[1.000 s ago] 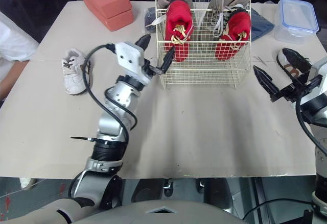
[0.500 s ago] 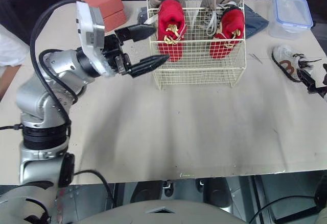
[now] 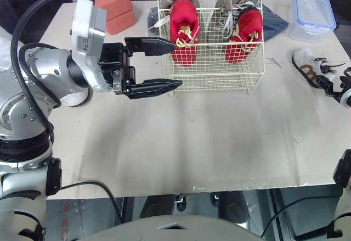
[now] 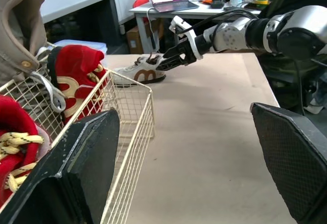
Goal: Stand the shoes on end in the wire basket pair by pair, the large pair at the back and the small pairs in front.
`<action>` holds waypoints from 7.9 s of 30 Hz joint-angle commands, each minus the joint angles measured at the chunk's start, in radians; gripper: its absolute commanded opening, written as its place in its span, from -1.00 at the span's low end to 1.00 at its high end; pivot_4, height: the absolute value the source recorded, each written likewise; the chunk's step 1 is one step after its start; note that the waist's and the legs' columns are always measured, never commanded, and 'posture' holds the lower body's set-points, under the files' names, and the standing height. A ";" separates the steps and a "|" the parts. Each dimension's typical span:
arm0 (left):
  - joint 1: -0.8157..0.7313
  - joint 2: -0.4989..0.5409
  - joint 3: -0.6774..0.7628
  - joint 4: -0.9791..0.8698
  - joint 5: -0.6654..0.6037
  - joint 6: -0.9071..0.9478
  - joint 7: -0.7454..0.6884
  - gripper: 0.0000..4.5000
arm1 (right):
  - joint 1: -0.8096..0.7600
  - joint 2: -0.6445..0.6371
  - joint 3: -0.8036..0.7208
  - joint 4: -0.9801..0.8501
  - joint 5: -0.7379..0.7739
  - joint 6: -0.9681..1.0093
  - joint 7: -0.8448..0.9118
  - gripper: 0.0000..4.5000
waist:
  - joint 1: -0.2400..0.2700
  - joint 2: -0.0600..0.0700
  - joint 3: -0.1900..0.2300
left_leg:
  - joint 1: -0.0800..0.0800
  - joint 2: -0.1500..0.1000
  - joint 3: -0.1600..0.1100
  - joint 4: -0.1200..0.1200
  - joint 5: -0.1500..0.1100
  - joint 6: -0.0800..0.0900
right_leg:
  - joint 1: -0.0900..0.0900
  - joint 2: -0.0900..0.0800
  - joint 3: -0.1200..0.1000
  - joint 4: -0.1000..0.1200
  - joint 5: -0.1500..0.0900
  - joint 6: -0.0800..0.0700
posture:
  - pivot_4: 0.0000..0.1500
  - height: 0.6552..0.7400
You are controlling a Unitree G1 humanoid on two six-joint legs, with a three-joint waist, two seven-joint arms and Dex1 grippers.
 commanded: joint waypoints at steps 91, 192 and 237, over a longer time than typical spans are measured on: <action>0.168 -0.202 -0.086 0.110 0.278 -0.117 0.020 -0.79 | 0.539 -0.030 0.285 -1.775 0.926 0.427 -0.153 1.00 | 0.009 -0.002 0.010 | 0.000 0.002 -0.005 0.002 0.001 -0.002 | 0.001 -0.004 -0.004 0.002 -0.001 0.001 | 1.00 -0.27; 0.031 0.203 0.316 1.072 0.480 -0.360 0.224 1.00 | 0.770 0.215 0.280 -1.888 0.384 0.186 0.074 0.99 | 0.014 -0.011 0.008 | -0.001 0.000 -0.004 -0.007 -0.001 0.001 | -0.002 -0.001 -0.006 -0.002 -0.002 0.004 | 1.00 -0.27; -0.420 0.272 0.119 1.793 0.858 -0.343 0.094 -0.95 | 0.721 0.311 0.349 -1.849 0.273 0.124 0.063 1.00 | -0.019 -0.018 0.008 | 0.000 0.000 -0.001 -0.006 0.001 -0.002 | -0.003 -0.003 -0.010 0.001 -0.001 0.001 | 1.00 -0.27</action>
